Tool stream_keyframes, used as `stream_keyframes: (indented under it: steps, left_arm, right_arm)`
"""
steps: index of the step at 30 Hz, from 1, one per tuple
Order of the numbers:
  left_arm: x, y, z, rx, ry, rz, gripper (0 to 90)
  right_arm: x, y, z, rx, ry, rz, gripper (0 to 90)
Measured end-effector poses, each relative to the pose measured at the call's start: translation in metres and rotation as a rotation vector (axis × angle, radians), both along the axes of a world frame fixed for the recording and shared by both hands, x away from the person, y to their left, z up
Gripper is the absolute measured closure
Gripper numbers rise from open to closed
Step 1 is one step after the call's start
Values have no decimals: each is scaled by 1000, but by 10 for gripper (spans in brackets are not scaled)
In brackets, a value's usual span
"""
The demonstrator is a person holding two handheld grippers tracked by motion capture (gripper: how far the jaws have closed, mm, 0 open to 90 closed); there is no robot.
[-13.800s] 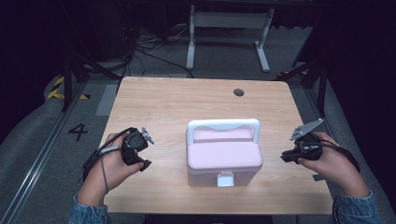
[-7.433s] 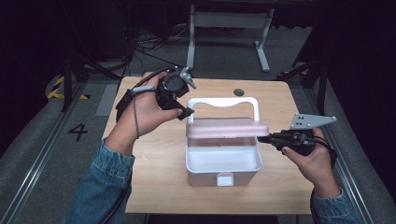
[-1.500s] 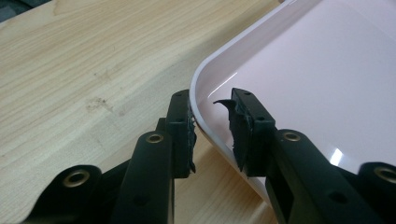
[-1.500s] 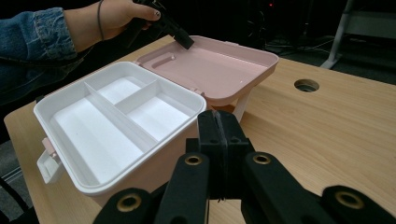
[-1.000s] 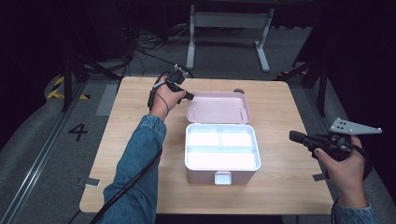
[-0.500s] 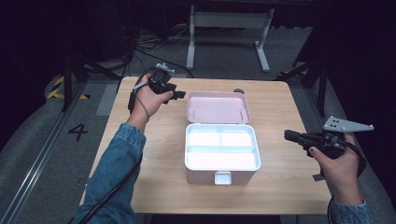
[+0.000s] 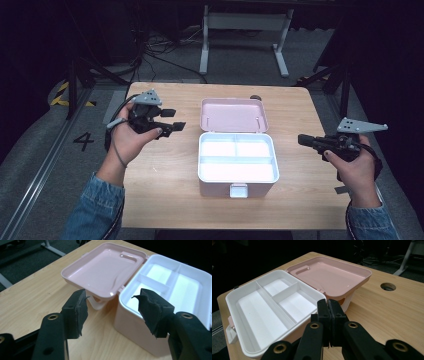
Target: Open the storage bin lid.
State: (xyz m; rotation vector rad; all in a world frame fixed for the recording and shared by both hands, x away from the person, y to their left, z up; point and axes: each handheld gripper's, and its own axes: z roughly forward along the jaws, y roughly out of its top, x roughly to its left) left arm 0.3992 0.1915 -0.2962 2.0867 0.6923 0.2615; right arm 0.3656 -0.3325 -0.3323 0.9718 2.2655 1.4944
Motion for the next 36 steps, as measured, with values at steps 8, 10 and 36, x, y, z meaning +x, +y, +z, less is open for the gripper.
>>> stream_keyframes:
  steps: [8,10,36]
  left_arm:
    - [-40,23,-10,45,-6,46,399]
    - [-44,26,-12,66,-4,61,390]
    - [-41,59,-73,457,264,319,350]
  right_arm:
    - [14,-2,-8,-72,20,15,860]
    - [16,-2,-11,-95,33,14,838]
    - [32,0,-66,-536,375,-76,646]
